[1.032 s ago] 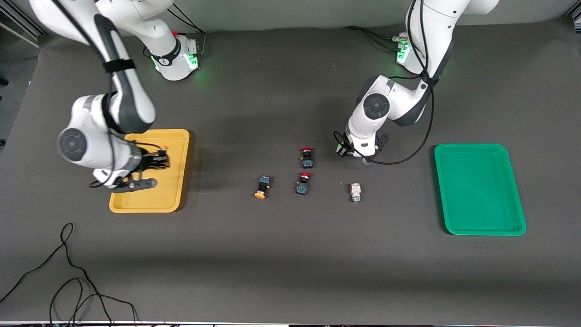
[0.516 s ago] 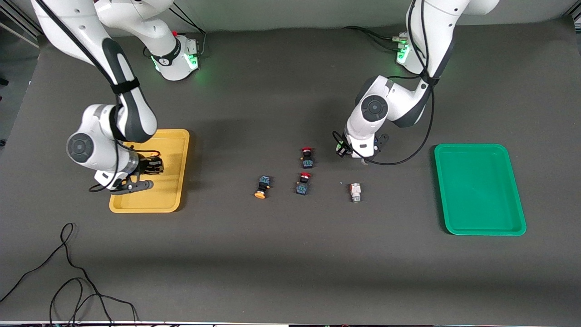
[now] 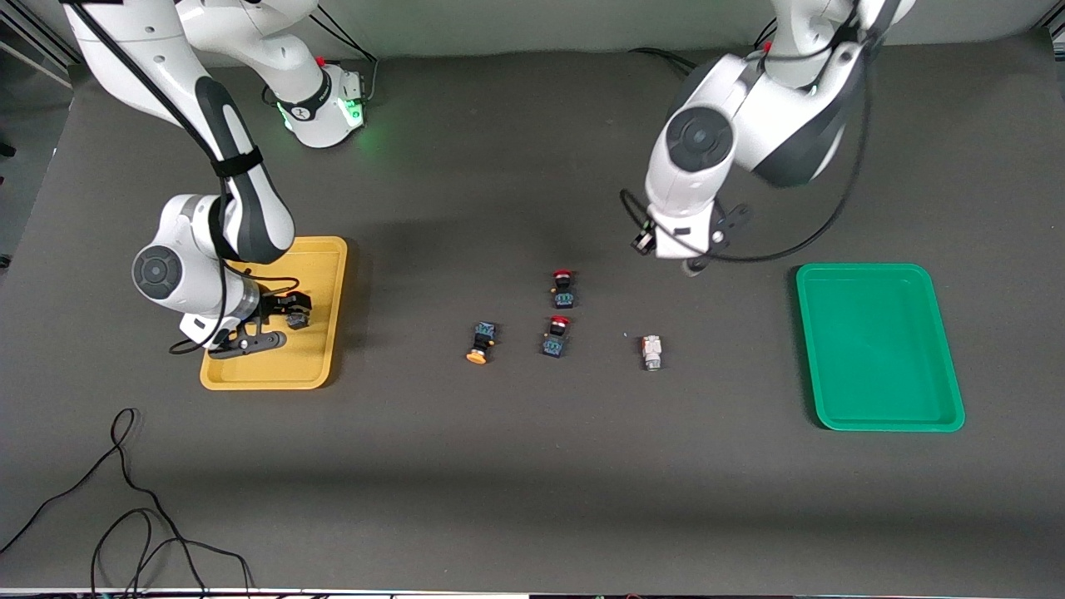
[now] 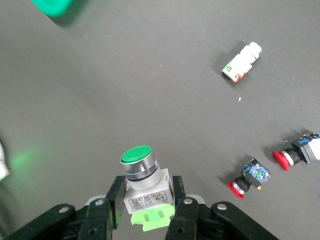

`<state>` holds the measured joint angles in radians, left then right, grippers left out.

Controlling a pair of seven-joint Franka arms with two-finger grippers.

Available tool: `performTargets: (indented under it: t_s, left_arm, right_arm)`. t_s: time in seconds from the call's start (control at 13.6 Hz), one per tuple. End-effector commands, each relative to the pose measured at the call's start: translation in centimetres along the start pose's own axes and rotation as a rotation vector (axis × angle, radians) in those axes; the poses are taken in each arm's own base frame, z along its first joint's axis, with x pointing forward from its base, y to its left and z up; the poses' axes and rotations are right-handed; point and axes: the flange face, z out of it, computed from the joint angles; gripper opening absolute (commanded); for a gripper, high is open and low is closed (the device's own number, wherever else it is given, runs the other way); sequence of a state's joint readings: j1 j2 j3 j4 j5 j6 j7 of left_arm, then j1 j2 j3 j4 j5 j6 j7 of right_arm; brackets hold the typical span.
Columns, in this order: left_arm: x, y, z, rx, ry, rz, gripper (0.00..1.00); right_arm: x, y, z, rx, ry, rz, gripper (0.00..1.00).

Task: Place green and yellow buttons in trays
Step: 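Place the yellow button in the yellow tray while the left places green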

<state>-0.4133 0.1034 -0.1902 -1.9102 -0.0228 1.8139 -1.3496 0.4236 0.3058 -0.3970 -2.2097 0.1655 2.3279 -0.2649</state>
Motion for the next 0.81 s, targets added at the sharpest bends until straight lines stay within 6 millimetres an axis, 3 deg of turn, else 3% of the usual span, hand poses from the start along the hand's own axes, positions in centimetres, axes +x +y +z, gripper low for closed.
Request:
performTargets:
  t_s: [0.0, 0.22, 0.37, 0.52, 0.74]
  left_arm:
    - [5.3, -3.6, -2.6, 0.030, 0.004, 0.149, 0.00]
    - [15.1, -9.6, -4.4, 0.040, 0.015, 0.418, 0.00]
    - [21.7, -13.9, -4.5, 0.006, 0.006, 0.569, 0.00]
    - [27.2, -17.5, -3.4, -0.029, 0.017, 0.701, 0.00]
    - [32.8, -19.4, 1.4, -0.061, 0.007, 0.820, 0.00]
  right_arm:
    - [0.3, -2.3, -3.4, 0.111, 0.019, 0.021, 1.00]
    - [2.6, -8.8, -6.6, 0.149, 0.044, 0.135, 0.98]
    - [4.1, -13.3, -7.7, 0.137, 0.063, 0.192, 0.98]
    - [5.6, -17.2, -7.9, 0.120, 0.075, 0.238, 0.98]
    - [7.4, -24.6, -6.4, 0.122, 0.075, 0.294, 0.98]
